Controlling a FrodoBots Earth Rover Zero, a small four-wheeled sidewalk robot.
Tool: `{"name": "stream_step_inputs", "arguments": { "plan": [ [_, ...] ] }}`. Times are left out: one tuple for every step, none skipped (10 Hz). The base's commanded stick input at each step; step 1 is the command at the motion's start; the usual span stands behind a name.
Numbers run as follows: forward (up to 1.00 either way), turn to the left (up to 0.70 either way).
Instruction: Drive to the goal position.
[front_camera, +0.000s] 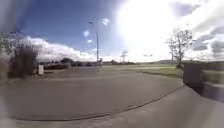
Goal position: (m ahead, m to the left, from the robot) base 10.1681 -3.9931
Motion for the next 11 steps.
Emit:
{"name": "stream_step_inputs", "arguments": {
  "plan": [
    [1.0,0.0],
    [1.0,0.0],
    [1.0,0.0],
    [1.0,0.0],
    [1.0,0.0],
    [1.0,0.0],
    [1.0,0.0],
    [1.0,0.0],
    [1.0,0.0],
    [1.0,0.0],
    [1.0,0.0]
  ]
}}
